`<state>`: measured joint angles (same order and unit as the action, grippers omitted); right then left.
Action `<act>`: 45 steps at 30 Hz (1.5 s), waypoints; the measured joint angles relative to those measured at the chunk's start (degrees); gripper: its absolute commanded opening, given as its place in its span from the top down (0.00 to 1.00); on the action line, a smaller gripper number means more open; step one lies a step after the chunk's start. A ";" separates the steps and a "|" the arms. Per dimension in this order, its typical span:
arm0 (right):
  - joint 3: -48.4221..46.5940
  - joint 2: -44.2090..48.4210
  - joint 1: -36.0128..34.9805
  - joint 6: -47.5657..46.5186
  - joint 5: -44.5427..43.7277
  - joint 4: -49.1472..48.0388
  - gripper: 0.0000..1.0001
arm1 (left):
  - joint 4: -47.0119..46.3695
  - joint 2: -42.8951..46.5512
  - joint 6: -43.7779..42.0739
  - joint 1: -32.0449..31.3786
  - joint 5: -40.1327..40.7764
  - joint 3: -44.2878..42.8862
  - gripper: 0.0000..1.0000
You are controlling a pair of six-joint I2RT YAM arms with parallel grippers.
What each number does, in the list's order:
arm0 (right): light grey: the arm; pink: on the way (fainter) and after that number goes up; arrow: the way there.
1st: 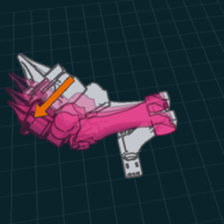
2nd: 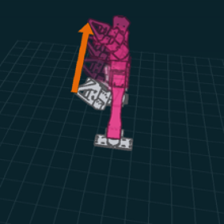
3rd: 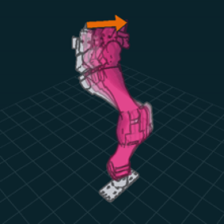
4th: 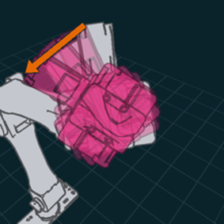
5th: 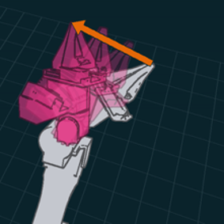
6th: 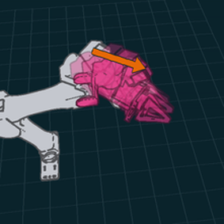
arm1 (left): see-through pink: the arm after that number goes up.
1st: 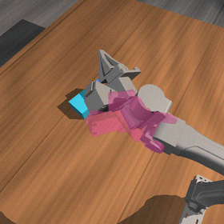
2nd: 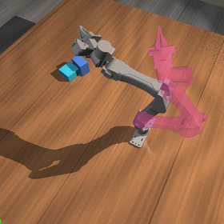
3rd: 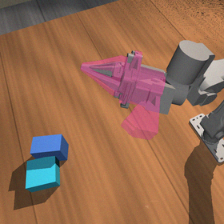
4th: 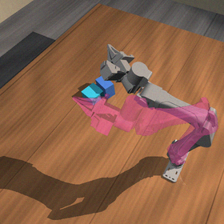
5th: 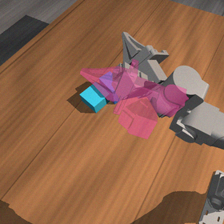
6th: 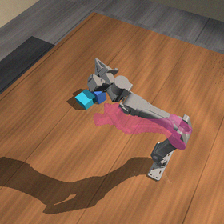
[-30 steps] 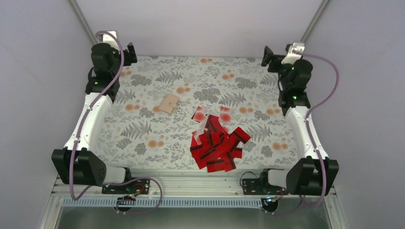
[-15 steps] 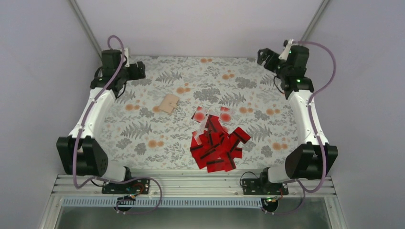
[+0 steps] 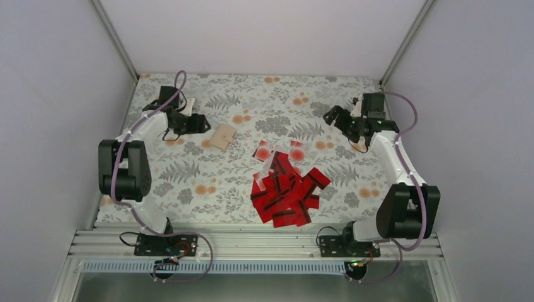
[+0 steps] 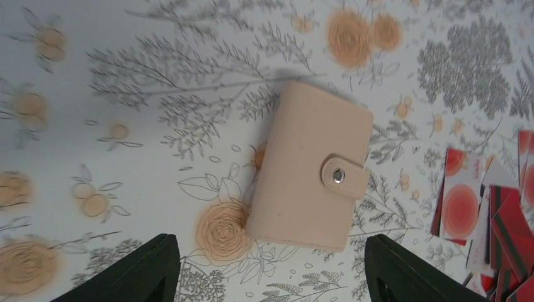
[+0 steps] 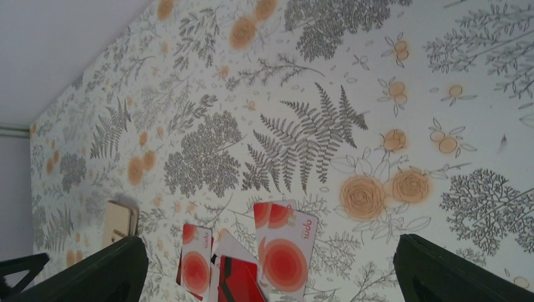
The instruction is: Put the credit cards into the card holder
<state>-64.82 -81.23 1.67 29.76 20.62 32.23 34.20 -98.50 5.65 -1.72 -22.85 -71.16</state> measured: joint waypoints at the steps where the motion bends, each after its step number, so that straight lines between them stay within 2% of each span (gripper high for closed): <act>1: 0.42 0.20 -0.02 0.00 0.02 0.33 0.01 | 0.35 -1.16 -0.50 -0.07 -0.85 -0.15 0.29; 4: 0.76 0.46 -0.13 -0.04 0.35 1.01 0.01 | 1.44 -4.79 -2.05 -0.59 -2.82 -0.74 0.36; 15: 1.03 0.57 -0.28 -0.87 0.33 1.92 0.01 | 4.26 -11.06 -3.76 -3.28 -3.52 -3.58 0.46; 20: 1.33 0.57 -0.33 -1.38 0.17 2.14 0.01 | 5.31 -12.50 -3.82 -4.74 -0.72 -5.66 0.48; 31: 1.62 0.37 -0.39 -2.62 0.24 2.32 0.01 | 5.99 -15.52 -2.60 -7.74 6.47 -5.88 0.62; 41: 1.62 -1.25 -0.44 -3.69 1.03 2.34 0.04 | 3.28 -14.21 -0.70 -8.07 7.48 -3.78 0.97; 45: 1.62 -1.40 -0.48 -3.91 2.10 2.34 0.06 | 1.53 -12.87 0.24 -8.33 6.08 -1.88 0.98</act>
<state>-63.20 -82.63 1.19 25.85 22.72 34.57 35.73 -111.37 5.89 -10.04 -16.78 -73.03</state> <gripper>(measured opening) 0.956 0.109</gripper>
